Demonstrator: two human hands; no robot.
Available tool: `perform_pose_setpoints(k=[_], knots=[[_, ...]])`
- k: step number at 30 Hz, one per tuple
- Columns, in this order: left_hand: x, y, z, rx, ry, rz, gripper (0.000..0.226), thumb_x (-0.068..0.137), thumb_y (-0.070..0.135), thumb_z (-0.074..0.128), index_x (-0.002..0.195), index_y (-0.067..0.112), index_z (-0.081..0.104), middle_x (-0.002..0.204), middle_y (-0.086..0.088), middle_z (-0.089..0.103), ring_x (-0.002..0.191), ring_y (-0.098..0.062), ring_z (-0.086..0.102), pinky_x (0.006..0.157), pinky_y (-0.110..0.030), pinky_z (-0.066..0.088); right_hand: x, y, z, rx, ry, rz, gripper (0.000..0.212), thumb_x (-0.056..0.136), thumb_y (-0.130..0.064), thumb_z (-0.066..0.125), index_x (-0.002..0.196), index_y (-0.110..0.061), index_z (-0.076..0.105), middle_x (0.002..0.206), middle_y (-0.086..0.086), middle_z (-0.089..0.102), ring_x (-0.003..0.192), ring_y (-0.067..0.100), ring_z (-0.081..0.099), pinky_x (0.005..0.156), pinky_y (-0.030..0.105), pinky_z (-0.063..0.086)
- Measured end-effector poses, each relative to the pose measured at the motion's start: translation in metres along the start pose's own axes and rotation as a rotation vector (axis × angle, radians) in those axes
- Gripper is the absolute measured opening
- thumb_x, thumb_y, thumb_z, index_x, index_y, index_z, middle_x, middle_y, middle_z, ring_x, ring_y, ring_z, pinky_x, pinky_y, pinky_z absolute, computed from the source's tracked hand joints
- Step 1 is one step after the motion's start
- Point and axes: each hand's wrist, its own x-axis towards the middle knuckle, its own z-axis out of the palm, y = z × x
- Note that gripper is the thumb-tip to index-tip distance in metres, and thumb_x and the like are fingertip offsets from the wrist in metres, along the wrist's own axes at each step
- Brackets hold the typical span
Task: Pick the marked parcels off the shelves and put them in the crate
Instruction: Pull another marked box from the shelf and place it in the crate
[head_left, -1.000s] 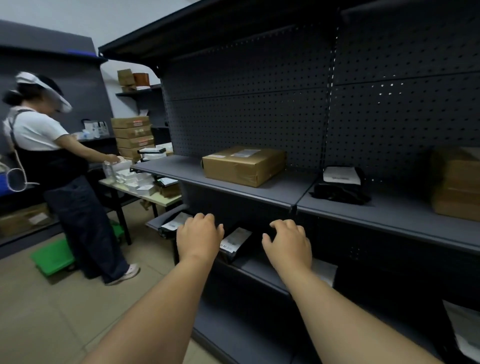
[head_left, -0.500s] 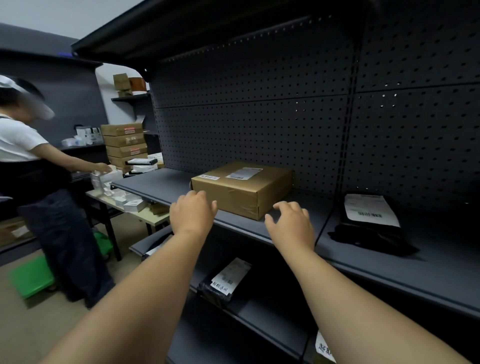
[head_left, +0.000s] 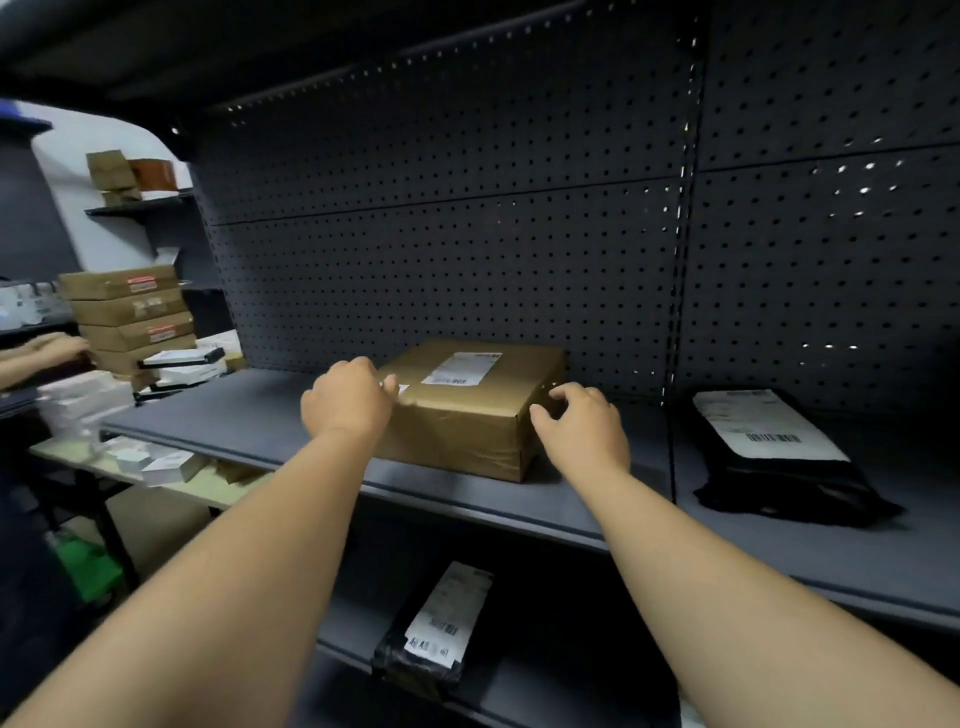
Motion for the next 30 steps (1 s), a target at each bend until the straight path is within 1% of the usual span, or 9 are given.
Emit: perform_pose_setpoints(k=[4,7,11,13,16,18,22,25,30], knots=[[0.048,-0.015,0.021,-0.162,-0.131,-0.036,0.034,0.094,0.043,0.049,0.102,0.011,0.057,0.090,-0.008,0.060,0.077,-0.026,0.056,0.063,-0.032,0.044,0.025,-0.015,0.018,0.187,-0.005,0.193,0.045,0.089,-0.043,0.053,0.126,-0.018,0.054,0.127,0.005,0.056,0.110,0.025,0.054,0.077,0.030,0.044],[0.086,-0.028,0.032,-0.303,-0.287,-0.097,0.037,0.093,0.043,0.052,0.079,0.008,0.054,0.071,-0.007,0.052,0.060,-0.021,0.047,0.050,-0.030,0.037,0.041,-0.029,0.028,0.428,-0.014,0.388,0.052,0.090,-0.041,0.054,0.132,-0.010,0.050,0.128,0.010,0.057,0.105,0.026,0.055,0.079,0.030,0.043],[0.124,-0.038,0.042,-0.436,-0.513,-0.173,0.045,0.091,0.048,0.053,0.088,0.003,0.051,0.082,-0.011,0.054,0.073,-0.028,0.052,0.066,-0.033,0.043,0.055,-0.041,0.036,0.581,-0.052,0.592,0.058,0.091,-0.038,0.057,0.136,-0.004,0.046,0.131,0.015,0.054,0.114,0.031,0.051,0.086,0.032,0.041],[0.134,-0.043,0.049,-0.533,-0.615,-0.206,0.046,0.089,0.050,0.055,0.091,0.005,0.050,0.081,-0.011,0.055,0.073,-0.029,0.054,0.068,-0.036,0.046,0.059,-0.042,0.037,0.595,-0.057,0.636,0.053,0.090,-0.037,0.059,0.129,-0.003,0.051,0.121,0.016,0.059,0.107,0.031,0.055,0.090,0.037,0.047],[0.145,-0.052,0.064,-0.672,-0.770,-0.254,0.048,0.084,0.053,0.059,0.097,0.007,0.059,0.094,-0.015,0.066,0.089,-0.036,0.064,0.076,-0.044,0.052,0.058,-0.047,0.036,0.630,-0.068,0.681,0.034,0.090,-0.035,0.060,0.108,-0.006,0.057,0.089,0.013,0.061,0.079,0.027,0.059,0.070,0.034,0.052],[0.149,-0.056,0.071,-0.731,-0.847,-0.252,0.046,0.084,0.054,0.058,0.093,0.010,0.062,0.091,-0.012,0.068,0.087,-0.033,0.065,0.074,-0.042,0.053,0.055,-0.050,0.036,0.641,-0.081,0.719,0.028,0.090,-0.034,0.061,0.095,-0.007,0.056,0.082,0.014,0.061,0.068,0.027,0.059,0.057,0.031,0.052],[0.153,-0.058,0.077,-0.778,-0.920,-0.233,0.042,0.085,0.056,0.055,0.084,0.014,0.061,0.080,-0.009,0.064,0.072,-0.028,0.059,0.065,-0.036,0.048,0.048,-0.053,0.038,0.616,-0.076,0.758,0.027,0.088,-0.032,0.063,0.086,-0.006,0.055,0.077,0.016,0.061,0.060,0.028,0.059,0.042,0.028,0.049],[0.154,-0.060,0.077,-0.784,-0.943,-0.210,0.050,0.085,0.056,0.054,0.107,0.012,0.062,0.100,-0.014,0.067,0.083,-0.033,0.063,0.063,-0.038,0.050,0.044,-0.057,0.038,0.605,-0.076,0.783,0.029,0.089,-0.032,0.063,0.084,-0.006,0.052,0.075,0.016,0.060,0.057,0.027,0.058,0.035,0.027,0.049],[0.149,-0.066,0.078,-0.824,-0.923,-0.193,0.047,0.085,0.053,0.057,0.095,0.008,0.059,0.091,-0.014,0.064,0.076,-0.032,0.059,0.065,-0.040,0.050,0.035,-0.062,0.039,0.600,-0.058,0.809,0.030,0.089,-0.034,0.062,0.087,-0.006,0.053,0.079,0.018,0.061,0.063,0.029,0.060,0.057,0.037,0.053]])
